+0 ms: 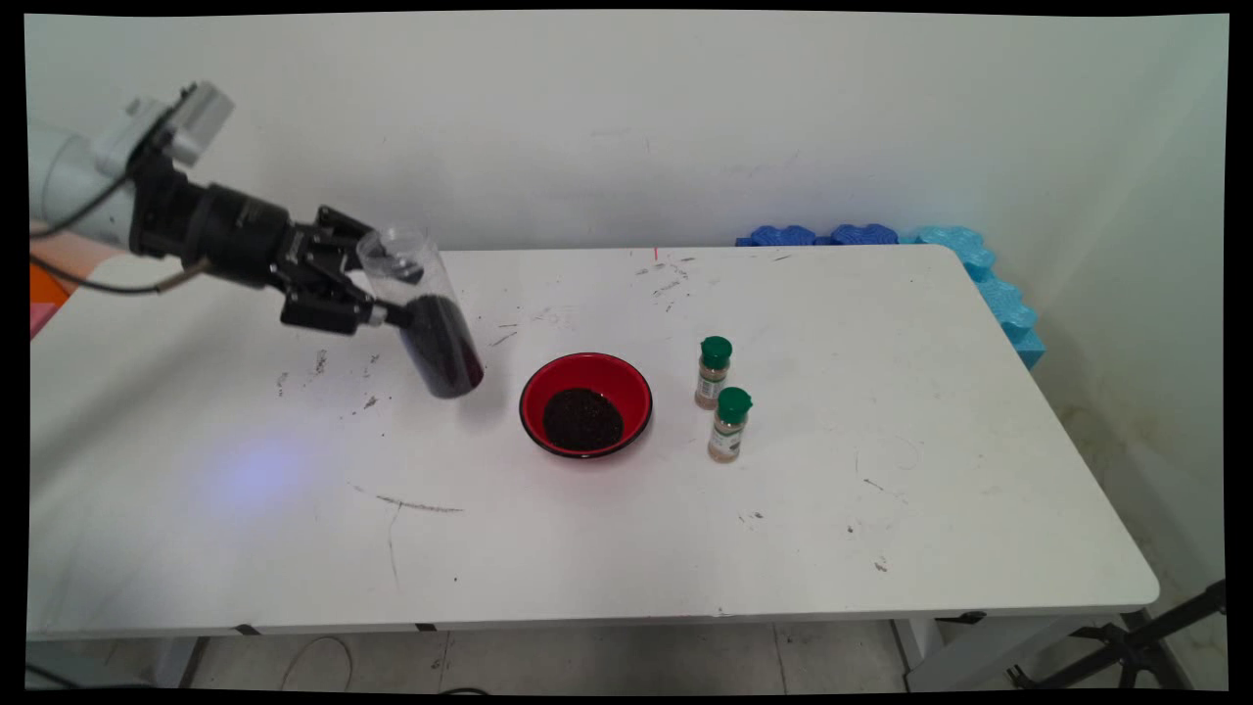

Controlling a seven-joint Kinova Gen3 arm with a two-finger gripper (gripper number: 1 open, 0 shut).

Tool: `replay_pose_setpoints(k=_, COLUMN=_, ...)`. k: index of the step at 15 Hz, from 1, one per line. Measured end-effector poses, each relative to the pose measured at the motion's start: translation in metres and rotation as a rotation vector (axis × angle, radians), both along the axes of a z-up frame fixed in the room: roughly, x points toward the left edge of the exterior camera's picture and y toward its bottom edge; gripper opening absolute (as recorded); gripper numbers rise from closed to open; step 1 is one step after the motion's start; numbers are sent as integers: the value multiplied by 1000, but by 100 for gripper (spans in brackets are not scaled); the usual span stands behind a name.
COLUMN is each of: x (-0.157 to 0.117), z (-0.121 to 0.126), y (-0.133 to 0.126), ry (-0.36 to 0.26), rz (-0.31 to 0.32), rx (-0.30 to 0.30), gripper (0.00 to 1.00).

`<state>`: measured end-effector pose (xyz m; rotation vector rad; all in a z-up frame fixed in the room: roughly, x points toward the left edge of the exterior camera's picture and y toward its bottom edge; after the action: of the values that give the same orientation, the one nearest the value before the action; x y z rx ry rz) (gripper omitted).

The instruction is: Place the picked object on the table

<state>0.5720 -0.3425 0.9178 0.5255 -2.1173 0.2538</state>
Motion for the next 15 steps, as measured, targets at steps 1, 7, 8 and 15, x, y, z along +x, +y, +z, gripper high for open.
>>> replay_pose_setpoints(k=1, x=0, z=-9, y=2, ry=-3, rz=-1, rx=-5, gripper=0)
replay_pose_setpoints(k=7, x=-8, z=-51, y=6, ry=-13, rz=9, rx=-13, gripper=0)
replay_pose_setpoints(k=8, x=-10, z=-59, y=6, ry=-15, rz=11, rx=-12, gripper=0)
replay_pose_setpoints(k=15, x=-22, z=-99, y=3, ry=-17, rz=23, rx=-12, gripper=0)
